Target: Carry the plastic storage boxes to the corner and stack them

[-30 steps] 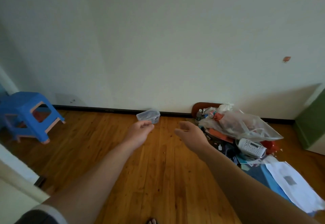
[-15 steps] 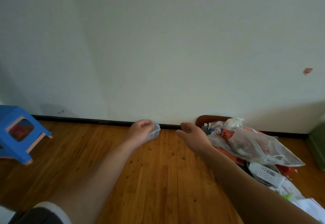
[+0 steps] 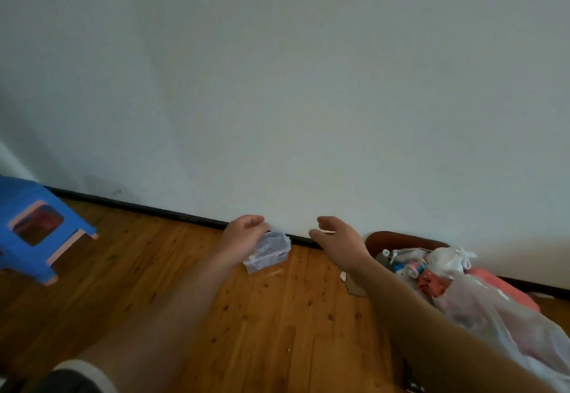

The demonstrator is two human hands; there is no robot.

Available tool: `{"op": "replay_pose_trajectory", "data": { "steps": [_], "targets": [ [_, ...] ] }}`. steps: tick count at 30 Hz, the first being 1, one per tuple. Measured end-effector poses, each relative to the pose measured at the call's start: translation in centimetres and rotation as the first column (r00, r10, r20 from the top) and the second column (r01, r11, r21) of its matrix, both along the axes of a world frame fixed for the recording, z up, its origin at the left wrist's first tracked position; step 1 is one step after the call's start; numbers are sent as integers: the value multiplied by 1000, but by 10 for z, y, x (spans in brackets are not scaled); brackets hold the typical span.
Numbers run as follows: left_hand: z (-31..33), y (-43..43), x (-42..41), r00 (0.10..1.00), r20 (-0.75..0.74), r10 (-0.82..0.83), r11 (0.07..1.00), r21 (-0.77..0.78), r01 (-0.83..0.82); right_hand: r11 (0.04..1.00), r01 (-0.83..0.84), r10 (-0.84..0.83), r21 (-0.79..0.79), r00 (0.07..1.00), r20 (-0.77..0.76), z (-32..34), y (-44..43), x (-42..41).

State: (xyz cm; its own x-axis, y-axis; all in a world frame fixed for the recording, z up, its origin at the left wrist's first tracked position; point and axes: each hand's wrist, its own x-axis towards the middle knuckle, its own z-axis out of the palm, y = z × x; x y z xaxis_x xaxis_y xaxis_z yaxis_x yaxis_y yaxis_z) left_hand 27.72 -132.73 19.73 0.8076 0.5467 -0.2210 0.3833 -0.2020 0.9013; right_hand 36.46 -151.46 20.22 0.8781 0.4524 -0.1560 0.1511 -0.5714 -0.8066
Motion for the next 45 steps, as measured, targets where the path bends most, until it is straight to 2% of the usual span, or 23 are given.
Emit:
{"op": "replay_pose_trajectory", "data": {
  "steps": [7, 17, 31, 37, 45],
  "targets": [
    [-3, 13, 85, 983, -68, 172, 984, -44, -175, 989, -138, 136, -45, 990, -30, -10, 33, 121],
    [-21, 56, 157, 953, -137, 271, 957, -66, -281, 969, -244, 237, -43, 963, -126, -38, 90, 203],
    [-47, 184, 286, 967, -141, 214, 959, -160, -236, 974, -208, 193, -95, 971, -141, -49, 212, 330],
    [-60, 218, 314, 956, -176, 235, 951, -160, -263, 968, -226, 206, -109, 964, -165, -66, 251, 359],
    [-125, 223, 331, 935, -219, 280, 937, -149, -315, 945, -307, 278, -114, 936, -214, -133, 270, 394]
  ]
}}
